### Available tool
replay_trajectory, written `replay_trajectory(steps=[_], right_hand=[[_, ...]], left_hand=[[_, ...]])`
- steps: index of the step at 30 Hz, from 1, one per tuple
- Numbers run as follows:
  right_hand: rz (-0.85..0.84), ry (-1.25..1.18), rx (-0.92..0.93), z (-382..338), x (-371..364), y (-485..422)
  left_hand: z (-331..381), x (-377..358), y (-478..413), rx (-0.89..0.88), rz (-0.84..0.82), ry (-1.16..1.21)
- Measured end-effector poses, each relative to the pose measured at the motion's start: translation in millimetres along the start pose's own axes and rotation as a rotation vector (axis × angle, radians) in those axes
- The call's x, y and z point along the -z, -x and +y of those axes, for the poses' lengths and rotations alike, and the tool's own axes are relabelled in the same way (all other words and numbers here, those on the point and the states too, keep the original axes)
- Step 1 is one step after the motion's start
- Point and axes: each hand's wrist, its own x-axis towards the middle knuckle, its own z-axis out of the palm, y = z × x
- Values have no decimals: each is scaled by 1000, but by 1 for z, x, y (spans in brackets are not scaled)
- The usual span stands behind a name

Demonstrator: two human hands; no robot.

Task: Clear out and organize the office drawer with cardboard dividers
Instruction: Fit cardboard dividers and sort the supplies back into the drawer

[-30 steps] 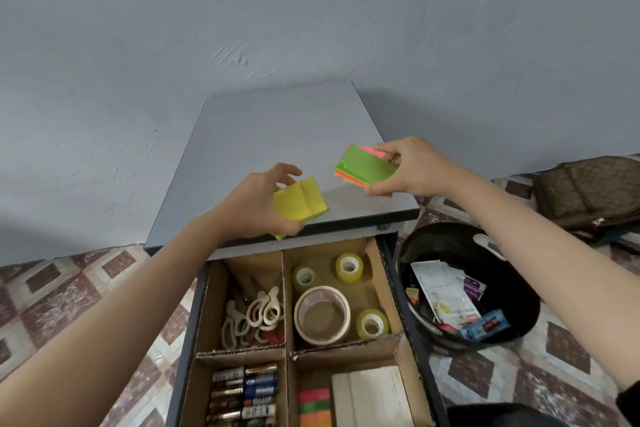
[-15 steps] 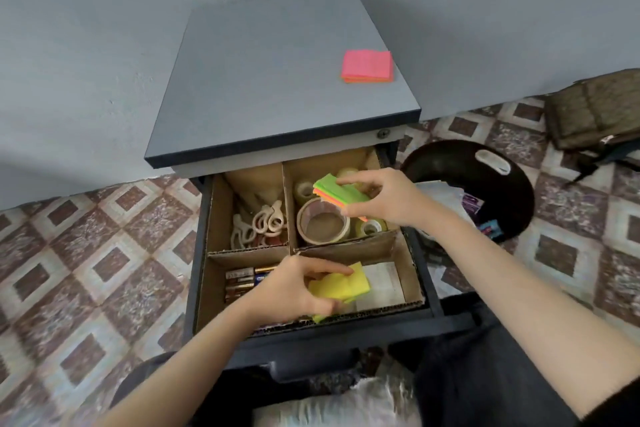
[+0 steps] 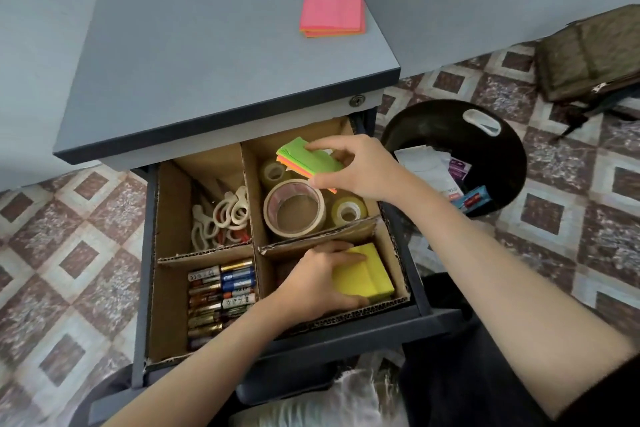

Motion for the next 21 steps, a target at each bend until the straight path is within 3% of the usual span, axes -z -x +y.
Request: replay_trajectory(steps=[6,12,21], right_hand=[[-1,54,-4,4,1,1],[8,75,-24,5,0,0],[6,78,-28,5,0,-1]], left_hand=[[0,-3,-1,-60,-55,43],[-4,-6,-4,-103,-109,-130],[-1,-1,-7,-70,-69,-87]])
